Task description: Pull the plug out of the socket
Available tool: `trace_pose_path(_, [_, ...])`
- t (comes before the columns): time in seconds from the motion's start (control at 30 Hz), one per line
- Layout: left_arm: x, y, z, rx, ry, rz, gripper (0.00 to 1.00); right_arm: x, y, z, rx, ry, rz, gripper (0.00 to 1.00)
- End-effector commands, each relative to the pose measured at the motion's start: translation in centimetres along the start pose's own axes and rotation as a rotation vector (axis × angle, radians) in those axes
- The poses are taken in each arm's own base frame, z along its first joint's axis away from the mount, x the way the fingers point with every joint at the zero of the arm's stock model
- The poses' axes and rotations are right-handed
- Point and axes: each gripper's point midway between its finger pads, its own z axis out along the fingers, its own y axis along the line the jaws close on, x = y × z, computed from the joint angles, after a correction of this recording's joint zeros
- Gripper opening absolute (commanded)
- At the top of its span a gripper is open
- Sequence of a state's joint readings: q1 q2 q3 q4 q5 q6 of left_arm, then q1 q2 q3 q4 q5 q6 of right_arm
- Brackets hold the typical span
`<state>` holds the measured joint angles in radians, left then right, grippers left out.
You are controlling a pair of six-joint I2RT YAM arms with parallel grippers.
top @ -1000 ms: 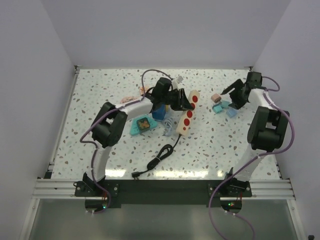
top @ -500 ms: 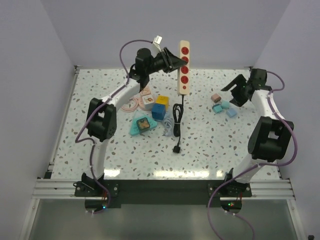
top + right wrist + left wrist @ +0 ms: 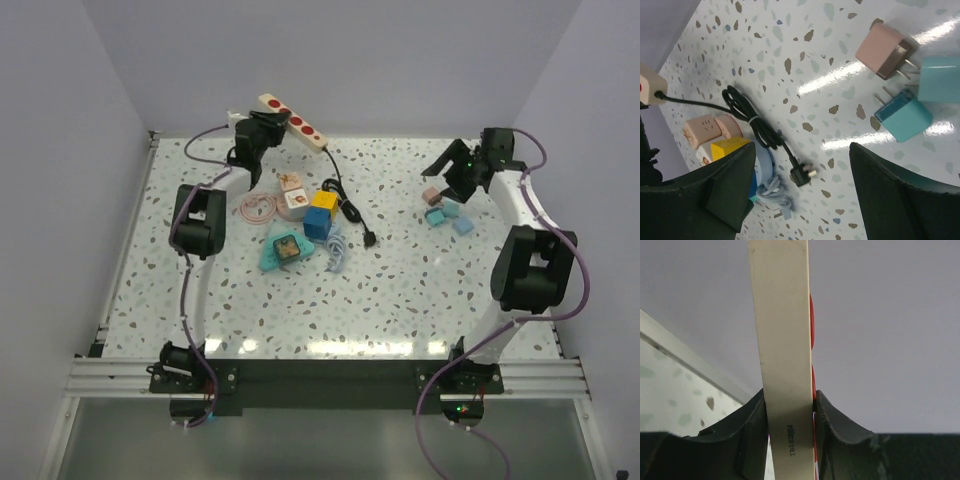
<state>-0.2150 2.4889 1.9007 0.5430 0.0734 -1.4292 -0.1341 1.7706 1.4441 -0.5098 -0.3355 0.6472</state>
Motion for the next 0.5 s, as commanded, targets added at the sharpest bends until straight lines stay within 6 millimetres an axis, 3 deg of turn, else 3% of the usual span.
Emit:
trace_pose_path(0.0, [-9.6, -4.7, -0.6, 0.104, -0.317, -0.081, 0.00, 0.2, 2.8, 1.2, -0.101, 0.040, -0.084, 0.79])
trace_pose_path(0.1, [-12.9, -2.1, -1.5, 0.035, -0.422, -0.087, 0.00, 1.1, 3.8, 2.6, -0.127, 0.087, -0.126, 0.79])
trace_pose_path(0.33, [-15.8, 5.2, -4.0, -0.191, -0.517, -0.049, 0.05, 2.8, 5.9, 4.9, -0.142, 0.173, -0.211, 0.79])
trace_pose_path(0.47, [-16.3, 6.5, -4.8, -0.222, -0.516, -0.034, 0.27, 4.6, 7.3, 5.4, -0.133, 0.198, -0.232, 0.79])
